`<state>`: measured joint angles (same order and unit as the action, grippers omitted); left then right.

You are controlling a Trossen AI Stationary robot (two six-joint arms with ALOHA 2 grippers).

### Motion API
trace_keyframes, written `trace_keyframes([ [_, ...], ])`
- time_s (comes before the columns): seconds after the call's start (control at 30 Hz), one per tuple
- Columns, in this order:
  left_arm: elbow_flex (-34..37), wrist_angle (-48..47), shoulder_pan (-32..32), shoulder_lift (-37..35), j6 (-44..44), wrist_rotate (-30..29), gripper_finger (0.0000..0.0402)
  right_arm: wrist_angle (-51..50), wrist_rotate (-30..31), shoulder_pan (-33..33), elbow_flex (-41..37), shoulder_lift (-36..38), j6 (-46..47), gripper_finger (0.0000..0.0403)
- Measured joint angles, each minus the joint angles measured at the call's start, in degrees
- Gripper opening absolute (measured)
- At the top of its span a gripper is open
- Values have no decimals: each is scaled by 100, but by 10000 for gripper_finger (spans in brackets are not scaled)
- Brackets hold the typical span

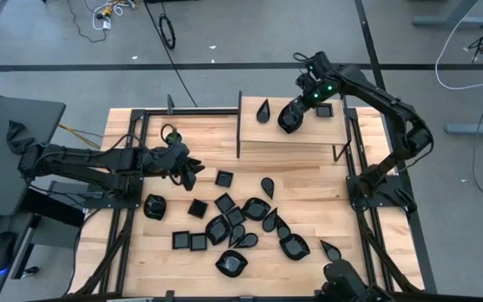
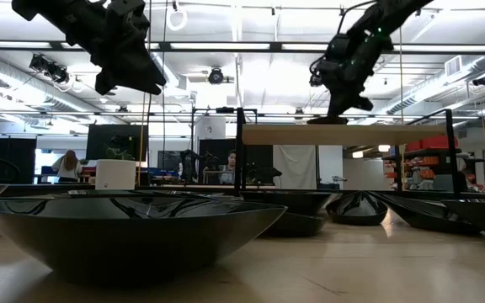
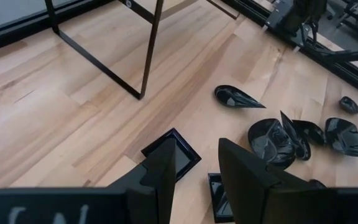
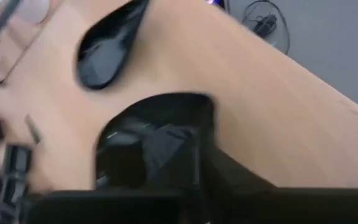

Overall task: Pick & Place Mini shaped plates
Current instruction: Stack the leaf-shaped plate on top of the leaf-shaped plate on the shelf, then stack the square plate on top of the square plate on the shelf

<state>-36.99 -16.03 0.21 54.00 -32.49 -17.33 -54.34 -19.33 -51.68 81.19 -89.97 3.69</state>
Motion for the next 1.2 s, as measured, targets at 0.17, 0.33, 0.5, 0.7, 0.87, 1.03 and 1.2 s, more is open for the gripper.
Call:
trace_keyframes([
  [0.17, 0, -2, 0, 0, 0, -45, 126, 276, 29, 32, -118, 16, 169, 29],
  [0.33, 0, -3, 0, 0, 2, -51, 126, 369, 199, 78, -79, 127, 268, 24],
  [0.5, 0, -2, 0, 0, 5, -102, 126, 748, 201, 66, -376, 116, 469, 4],
  [0.7, 0, -4, 0, 0, 7, -128, 126, 907, 570, 181, -520, 249, 528, 9],
  [0.87, 0, -7, 0, 0, 7, -130, 126, 1784, 1228, 713, -520, 901, 1230, 4],
  [1.03, 0, -5, -1, 0, 18, -193, 126, 2478, 2061, 1792, -512, 1404, 1494, 5],
  [1.2, 0, -7, -2, 0, 20, -437, 126, 2467, 2592, 3097, -745, 1610, 1567, 3],
])
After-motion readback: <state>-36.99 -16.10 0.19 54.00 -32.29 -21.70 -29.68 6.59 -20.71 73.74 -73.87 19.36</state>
